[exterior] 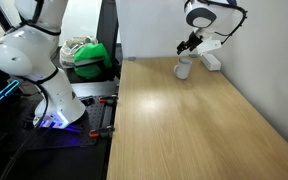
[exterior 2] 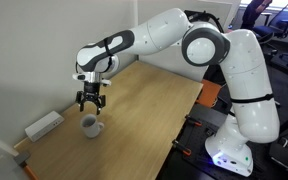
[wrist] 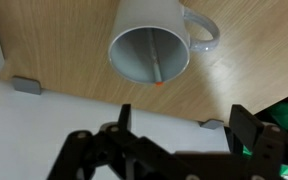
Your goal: Remove the pen from the mug cup
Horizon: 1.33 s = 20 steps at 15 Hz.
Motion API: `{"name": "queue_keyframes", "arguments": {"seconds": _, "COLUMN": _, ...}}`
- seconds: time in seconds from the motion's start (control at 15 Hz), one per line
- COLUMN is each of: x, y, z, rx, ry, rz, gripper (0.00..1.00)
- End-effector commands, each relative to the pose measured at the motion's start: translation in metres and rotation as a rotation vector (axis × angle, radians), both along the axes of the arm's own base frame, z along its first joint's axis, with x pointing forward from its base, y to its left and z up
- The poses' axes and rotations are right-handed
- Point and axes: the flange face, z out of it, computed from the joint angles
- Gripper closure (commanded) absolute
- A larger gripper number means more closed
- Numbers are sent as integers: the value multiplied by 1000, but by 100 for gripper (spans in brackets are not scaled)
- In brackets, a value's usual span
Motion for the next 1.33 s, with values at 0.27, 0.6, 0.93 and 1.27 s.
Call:
{"name": "queue_keyframes", "arguments": {"seconds": 0.27, "x": 12, "y": 15, "z": -11, "rx": -25, "ry": -19, "rz": 32, "gripper": 21}}
{"name": "queue_keyframes", "arguments": {"seconds": 0.6, "x": 14, "y": 19, "z": -19, "rx": -27, "ry": -14, "rz": 51, "gripper": 18}}
{"name": "queue_keyframes", "arguments": {"seconds": 0.93, "x": 21, "y": 22, "z": -25, "rx": -25, "ry": -11, "rz": 50, "gripper": 36}}
{"name": "queue_keyframes", "arguments": {"seconds": 1.27, "x": 28, "y": 22, "z": -35, "rx": -29, "ry": -9, "rz": 47, "gripper": 44}}
